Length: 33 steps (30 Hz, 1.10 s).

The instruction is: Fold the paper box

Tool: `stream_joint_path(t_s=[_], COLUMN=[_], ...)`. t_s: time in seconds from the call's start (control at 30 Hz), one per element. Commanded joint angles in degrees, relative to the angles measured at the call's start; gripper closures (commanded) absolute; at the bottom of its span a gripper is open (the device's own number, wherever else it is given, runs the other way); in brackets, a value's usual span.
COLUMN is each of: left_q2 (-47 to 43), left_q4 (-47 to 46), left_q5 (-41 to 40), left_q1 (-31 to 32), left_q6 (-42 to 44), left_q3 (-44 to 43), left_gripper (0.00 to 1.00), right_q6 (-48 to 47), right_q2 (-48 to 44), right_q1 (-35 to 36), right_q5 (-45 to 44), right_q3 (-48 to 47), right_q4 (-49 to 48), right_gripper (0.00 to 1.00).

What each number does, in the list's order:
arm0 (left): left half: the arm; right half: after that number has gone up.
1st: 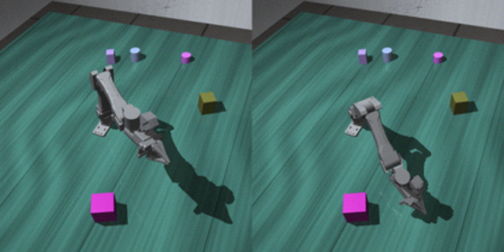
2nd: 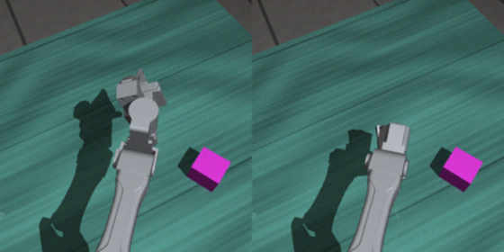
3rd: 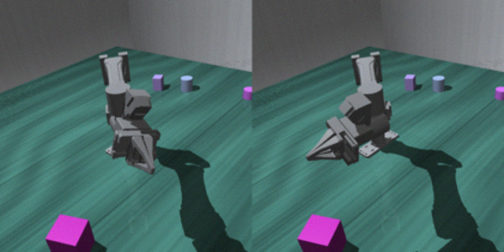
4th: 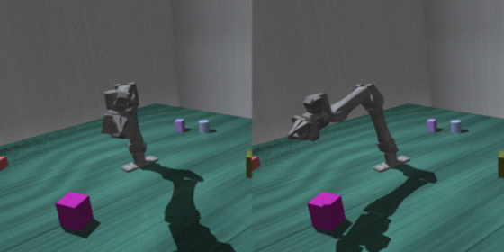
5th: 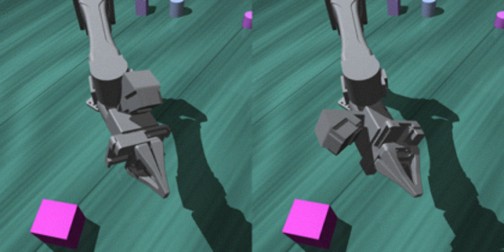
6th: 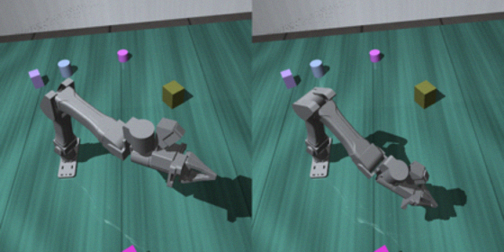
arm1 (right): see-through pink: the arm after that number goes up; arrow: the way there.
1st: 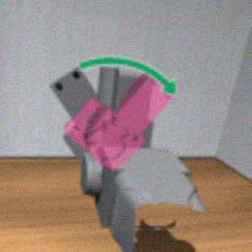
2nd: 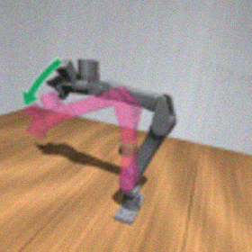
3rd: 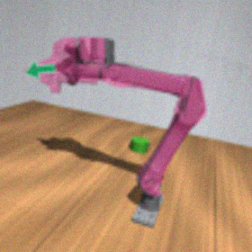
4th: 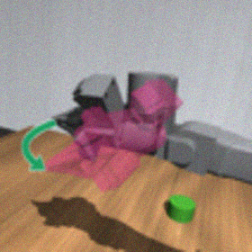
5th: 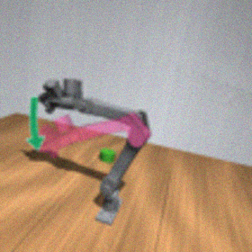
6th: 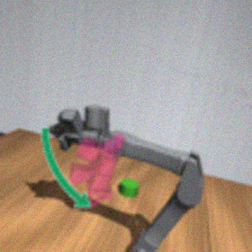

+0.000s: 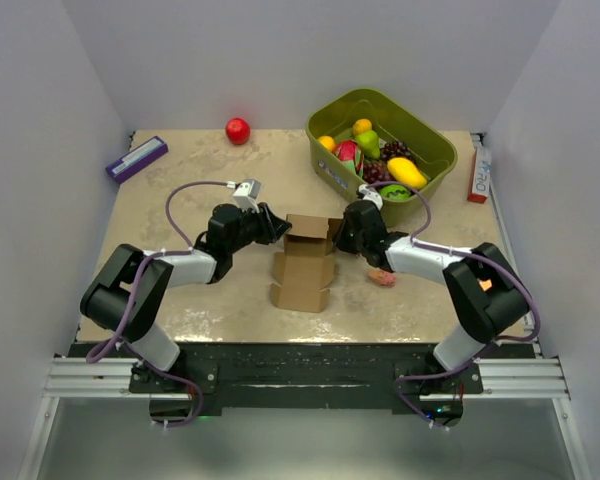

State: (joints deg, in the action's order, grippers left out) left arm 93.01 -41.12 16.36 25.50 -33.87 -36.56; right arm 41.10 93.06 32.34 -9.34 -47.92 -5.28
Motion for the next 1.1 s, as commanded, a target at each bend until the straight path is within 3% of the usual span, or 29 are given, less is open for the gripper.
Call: stream_joint_path(t_s=[0.0,0.27,0.53,0.7,1.0,1.07], left_q2=[1.1,1.4,1.6,0.9,-1.0,-1.1], left_q4=[0.0,-0.4,-0.5,0.3,1.6,1.7], left_q5=[0.0,0.3,0.3,-0.6,-2.4,-2.5], left_q1=[-0.4,-0.4,-0.4,-0.4,-0.4,-0.4], left_q6=[0.6,0.3,-0.1,0.4,1.2,1.2], left_q3=[-1.3,-1.3,-1.3,-1.2,-0.7,-0.7], left_gripper=[0.69,0.7,0.71,0.71,0.71,0.71], right_q6=[-0.7,2.1,2.9,2.4,-1.5,-2.0], right_q2=[0.5,3.5,7.5,5.1,-8.3,-10.3], right_q1=[-0.2,0.4,1.1,1.1,4.4,5.5], right_q5=[1.0,6.9,7.5,7.3,3.2,2.1], right_q3=[-2.0,-1.2,-1.9,-1.4,2.0,2.1], right_q4=[-4.0,-9.0,-9.8,-8.7,1.3,3.2], right_gripper=[0.86,0.87,0.89,0.87,0.65,0.64])
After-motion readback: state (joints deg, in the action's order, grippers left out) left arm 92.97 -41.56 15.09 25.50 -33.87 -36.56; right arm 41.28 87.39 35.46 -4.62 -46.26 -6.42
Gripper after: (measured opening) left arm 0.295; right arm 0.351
